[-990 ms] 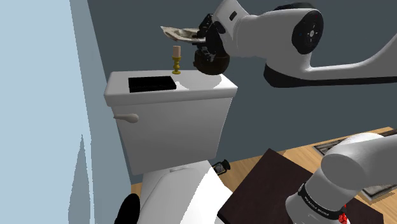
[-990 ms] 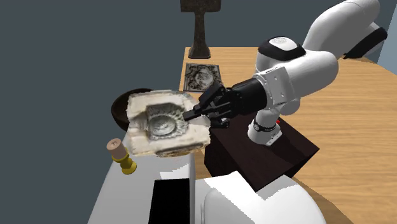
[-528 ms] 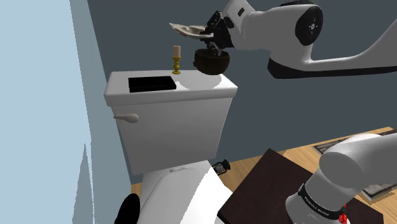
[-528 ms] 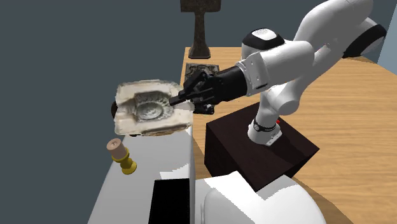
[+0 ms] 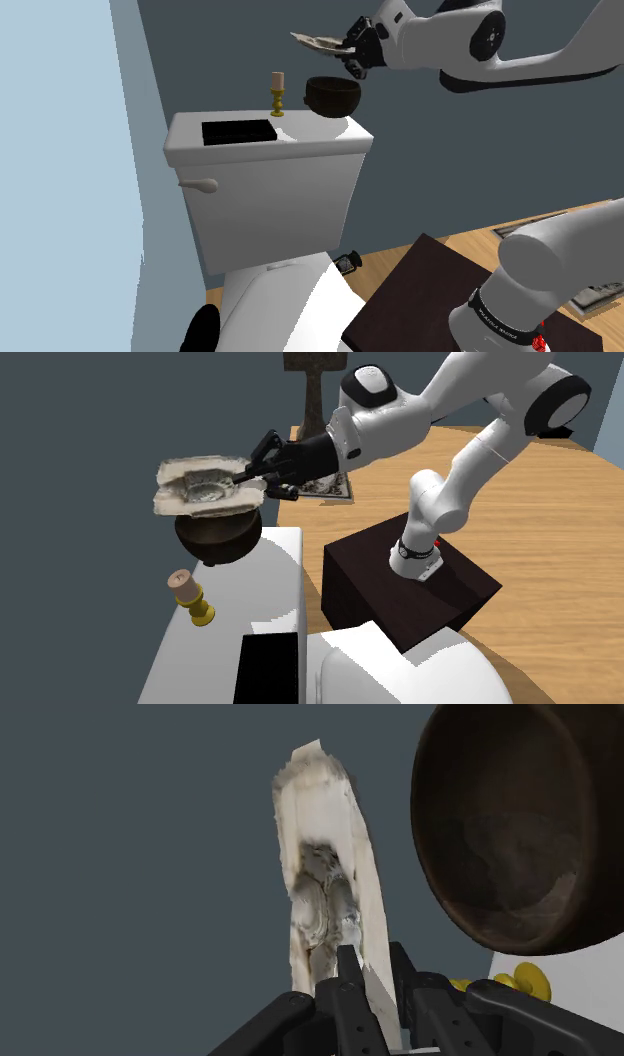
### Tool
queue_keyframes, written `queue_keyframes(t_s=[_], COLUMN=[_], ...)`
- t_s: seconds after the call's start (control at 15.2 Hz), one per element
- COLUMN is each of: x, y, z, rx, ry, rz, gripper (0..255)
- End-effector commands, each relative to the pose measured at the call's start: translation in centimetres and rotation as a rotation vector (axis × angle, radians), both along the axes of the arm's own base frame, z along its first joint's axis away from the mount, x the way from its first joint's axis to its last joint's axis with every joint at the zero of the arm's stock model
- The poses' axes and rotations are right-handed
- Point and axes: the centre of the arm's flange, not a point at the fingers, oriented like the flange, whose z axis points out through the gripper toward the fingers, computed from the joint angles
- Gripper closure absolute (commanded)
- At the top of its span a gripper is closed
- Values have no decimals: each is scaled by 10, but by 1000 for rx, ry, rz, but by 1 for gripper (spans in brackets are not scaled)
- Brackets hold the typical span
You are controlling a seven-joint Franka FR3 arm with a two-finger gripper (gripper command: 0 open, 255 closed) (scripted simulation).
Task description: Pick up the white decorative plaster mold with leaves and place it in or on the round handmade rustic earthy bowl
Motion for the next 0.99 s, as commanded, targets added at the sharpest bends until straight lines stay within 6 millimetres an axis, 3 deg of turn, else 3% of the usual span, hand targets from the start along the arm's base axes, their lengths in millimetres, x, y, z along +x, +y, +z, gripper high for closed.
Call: queue_keyframes(t_s=[0.0,0.07,0.92], x=[3,7,7], y=[-28,-47,-47], z=[-3,-3,-72], rx=[-22,-22,-22], ry=[9,9,9], rz=[1,1,1], gripper=[255,255,255])
